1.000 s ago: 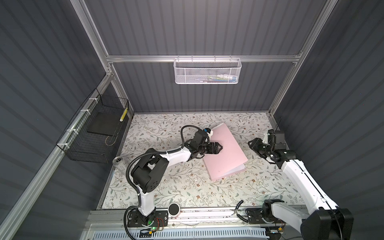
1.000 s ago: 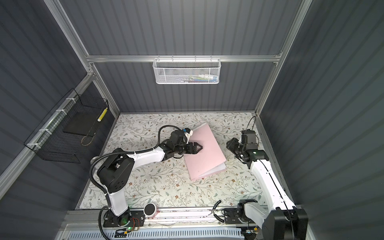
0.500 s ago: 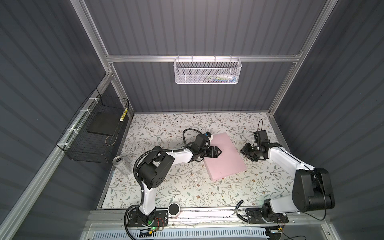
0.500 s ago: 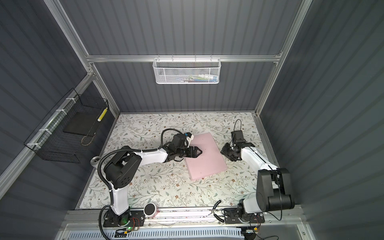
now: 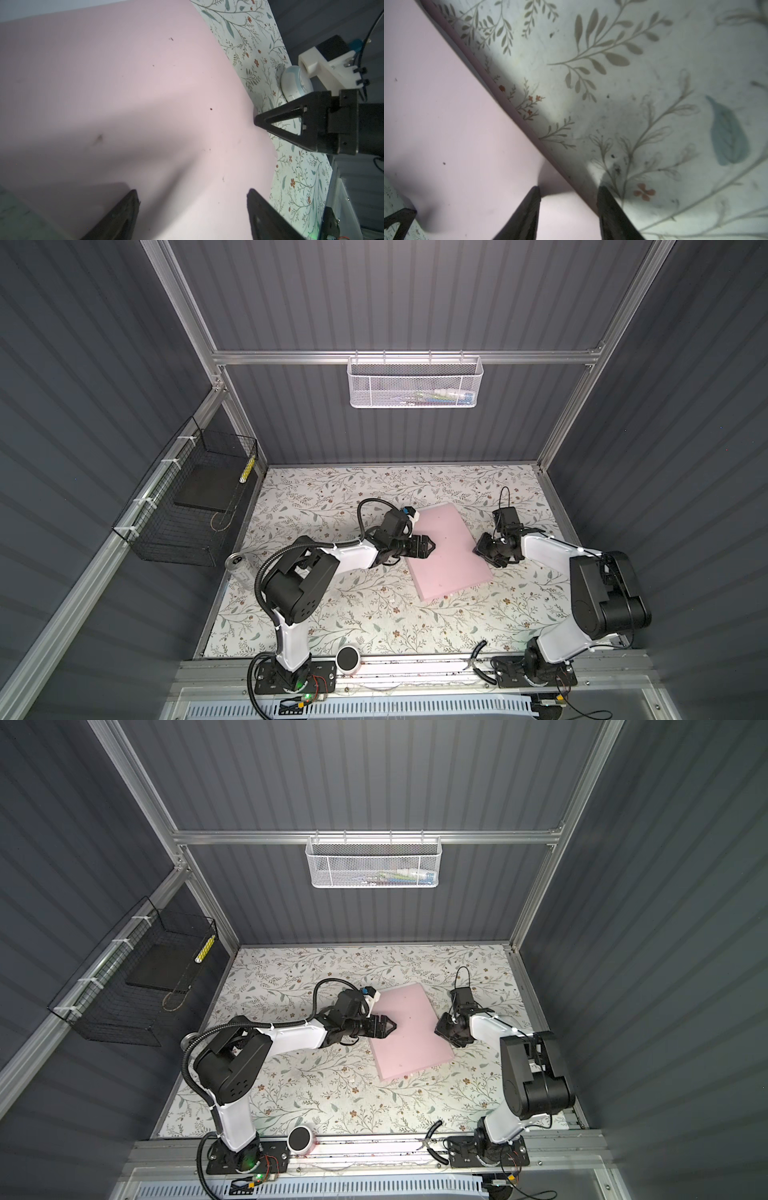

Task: Put the files into the folder

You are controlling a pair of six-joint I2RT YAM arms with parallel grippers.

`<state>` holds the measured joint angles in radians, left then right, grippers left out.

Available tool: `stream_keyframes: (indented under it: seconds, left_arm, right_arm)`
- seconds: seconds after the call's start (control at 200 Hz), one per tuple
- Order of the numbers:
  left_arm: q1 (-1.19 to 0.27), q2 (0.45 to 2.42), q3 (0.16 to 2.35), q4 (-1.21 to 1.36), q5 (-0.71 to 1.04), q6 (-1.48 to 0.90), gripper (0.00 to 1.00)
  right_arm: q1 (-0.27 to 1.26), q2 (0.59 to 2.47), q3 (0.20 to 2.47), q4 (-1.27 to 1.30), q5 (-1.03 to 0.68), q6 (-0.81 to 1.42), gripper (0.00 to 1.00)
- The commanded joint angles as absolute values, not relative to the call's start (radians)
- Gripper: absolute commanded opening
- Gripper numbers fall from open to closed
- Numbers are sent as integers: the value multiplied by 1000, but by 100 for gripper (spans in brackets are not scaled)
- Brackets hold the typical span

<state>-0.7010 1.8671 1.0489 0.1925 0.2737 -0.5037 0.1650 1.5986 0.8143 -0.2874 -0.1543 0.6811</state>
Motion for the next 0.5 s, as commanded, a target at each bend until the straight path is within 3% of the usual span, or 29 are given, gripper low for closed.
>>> stream_keyframes:
  seconds: [0.0,0.495]
  left_arm:
    - [-658,1829,1029,141,252,-466,83]
    - [-589,1777,1014,106,240,-430,83]
  right_arm:
    - [211,1617,789,-263,-185,703,47]
    - [404,1672,856,-229,-183,821,46]
